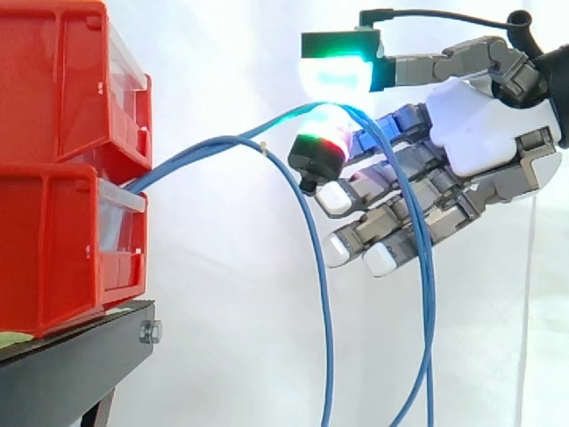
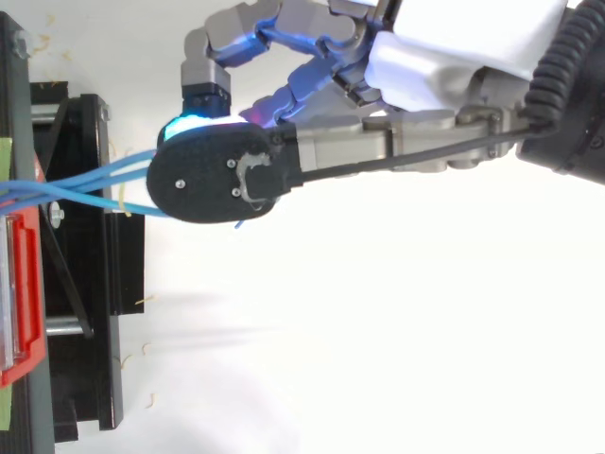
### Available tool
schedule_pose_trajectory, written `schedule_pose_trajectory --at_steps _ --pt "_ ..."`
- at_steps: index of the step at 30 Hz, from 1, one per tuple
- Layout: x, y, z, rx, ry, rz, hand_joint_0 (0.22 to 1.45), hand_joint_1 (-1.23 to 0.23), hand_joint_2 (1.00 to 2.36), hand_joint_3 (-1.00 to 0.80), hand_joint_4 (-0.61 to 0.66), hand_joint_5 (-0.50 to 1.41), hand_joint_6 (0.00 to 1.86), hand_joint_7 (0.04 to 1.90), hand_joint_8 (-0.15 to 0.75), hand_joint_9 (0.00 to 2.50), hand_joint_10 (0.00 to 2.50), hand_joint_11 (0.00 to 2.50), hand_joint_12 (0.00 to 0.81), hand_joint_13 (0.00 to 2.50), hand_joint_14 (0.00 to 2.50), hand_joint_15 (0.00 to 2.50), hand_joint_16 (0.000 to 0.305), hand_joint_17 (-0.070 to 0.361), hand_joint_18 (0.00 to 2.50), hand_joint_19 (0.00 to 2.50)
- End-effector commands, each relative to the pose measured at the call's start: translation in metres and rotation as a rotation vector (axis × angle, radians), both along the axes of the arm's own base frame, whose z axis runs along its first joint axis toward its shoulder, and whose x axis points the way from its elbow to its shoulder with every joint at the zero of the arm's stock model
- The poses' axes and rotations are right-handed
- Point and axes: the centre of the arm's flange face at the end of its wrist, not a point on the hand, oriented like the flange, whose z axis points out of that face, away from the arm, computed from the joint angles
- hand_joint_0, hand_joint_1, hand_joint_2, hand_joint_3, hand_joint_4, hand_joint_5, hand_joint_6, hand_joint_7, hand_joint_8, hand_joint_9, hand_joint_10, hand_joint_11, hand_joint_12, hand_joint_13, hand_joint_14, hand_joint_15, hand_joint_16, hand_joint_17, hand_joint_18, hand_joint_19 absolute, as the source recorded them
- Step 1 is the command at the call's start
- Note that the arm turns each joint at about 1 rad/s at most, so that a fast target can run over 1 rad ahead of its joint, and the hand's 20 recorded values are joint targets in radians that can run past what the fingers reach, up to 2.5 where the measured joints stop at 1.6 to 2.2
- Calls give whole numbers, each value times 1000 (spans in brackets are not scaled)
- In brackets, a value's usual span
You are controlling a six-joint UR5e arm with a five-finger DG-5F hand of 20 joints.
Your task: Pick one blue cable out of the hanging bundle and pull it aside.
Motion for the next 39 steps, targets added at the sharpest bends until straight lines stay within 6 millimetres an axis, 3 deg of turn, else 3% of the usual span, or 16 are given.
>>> schedule_pose_trajectory --at_steps 1,7,10,13,21,31,34,37,39 --pt "0 1 0 0 1 1 611 -766 1027 -68 78 -186 833 1443 267 799 19 540 416 545 19 426 56 125 472 555" --pt "0 1 0 0 1 1 702 -866 1030 -81 -38 -197 862 1524 253 775 18 528 403 548 17 416 55 123 485 527" --pt "0 1 -1 0 1 1 840 -879 1022 -242 -78 -203 889 1550 230 784 16 514 384 553 17 428 53 119 427 585" --pt "0 1 -1 0 1 1 875 -864 1015 -342 -135 -200 900 1514 215 806 16 520 377 553 18 423 52 118 414 604" --pt "0 -5 1 -3 0 -4 890 -888 1003 -465 -204 -191 905 1379 205 833 16 521 366 565 17 433 50 112 426 590" --pt "-2 -7 1 -6 6 -7 874 -934 1000 -500 -142 -184 897 1358 197 858 17 548 366 585 17 427 48 109 460 545" --pt "-2 -7 1 -6 6 -7 809 -956 1000 -500 -68 -177 885 1487 202 854 19 546 369 590 18 408 48 108 519 467" --pt "-2 -7 1 -6 8 -7 625 -910 1000 -500 0 -159 877 1320 222 857 19 559 387 570 17 422 49 110 491 515" --pt "-2 -7 1 -6 8 -7 531 -867 1000 -500 33 -154 851 1374 245 850 17 546 406 560 17 429 54 121 483 526"
